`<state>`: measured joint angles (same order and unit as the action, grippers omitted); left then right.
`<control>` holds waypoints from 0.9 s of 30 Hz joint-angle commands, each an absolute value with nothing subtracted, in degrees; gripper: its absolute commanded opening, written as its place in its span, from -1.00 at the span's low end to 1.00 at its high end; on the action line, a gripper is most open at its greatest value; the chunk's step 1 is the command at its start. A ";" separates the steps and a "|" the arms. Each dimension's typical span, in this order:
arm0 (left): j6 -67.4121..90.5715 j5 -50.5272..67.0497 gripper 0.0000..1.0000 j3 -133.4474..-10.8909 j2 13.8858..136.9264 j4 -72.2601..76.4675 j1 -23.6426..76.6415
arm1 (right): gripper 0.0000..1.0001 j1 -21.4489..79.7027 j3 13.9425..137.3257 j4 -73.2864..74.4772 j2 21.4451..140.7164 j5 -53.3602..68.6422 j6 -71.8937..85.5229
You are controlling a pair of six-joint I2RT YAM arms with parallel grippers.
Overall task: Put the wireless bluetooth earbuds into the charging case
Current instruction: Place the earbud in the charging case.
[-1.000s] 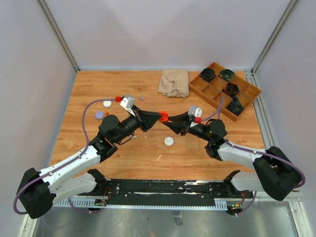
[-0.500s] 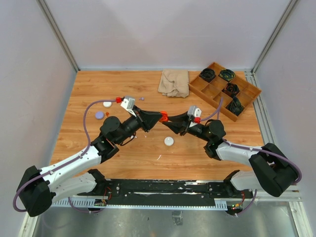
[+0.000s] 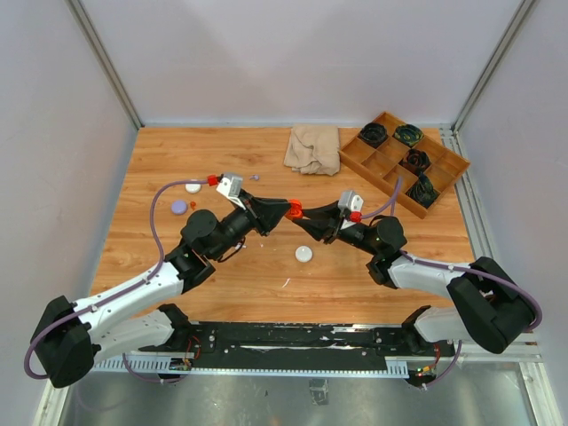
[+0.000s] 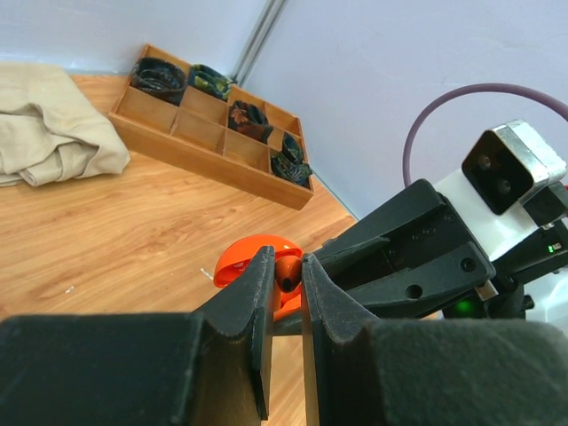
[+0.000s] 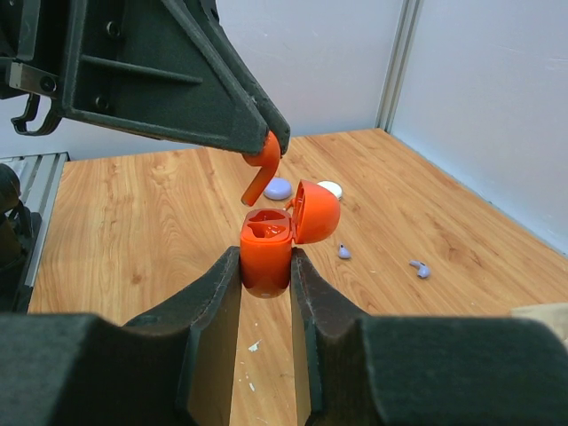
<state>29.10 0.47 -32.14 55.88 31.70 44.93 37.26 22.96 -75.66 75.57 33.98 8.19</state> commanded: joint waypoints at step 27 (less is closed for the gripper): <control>27.95 0.00 -0.73 -28.96 56.43 39.20 46.41 | -0.99 39.53 22.15 -83.52 74.91 33.70 10.82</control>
<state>28.49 -0.19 -29.89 56.23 36.32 45.69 37.26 22.55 -78.24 75.53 34.00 9.67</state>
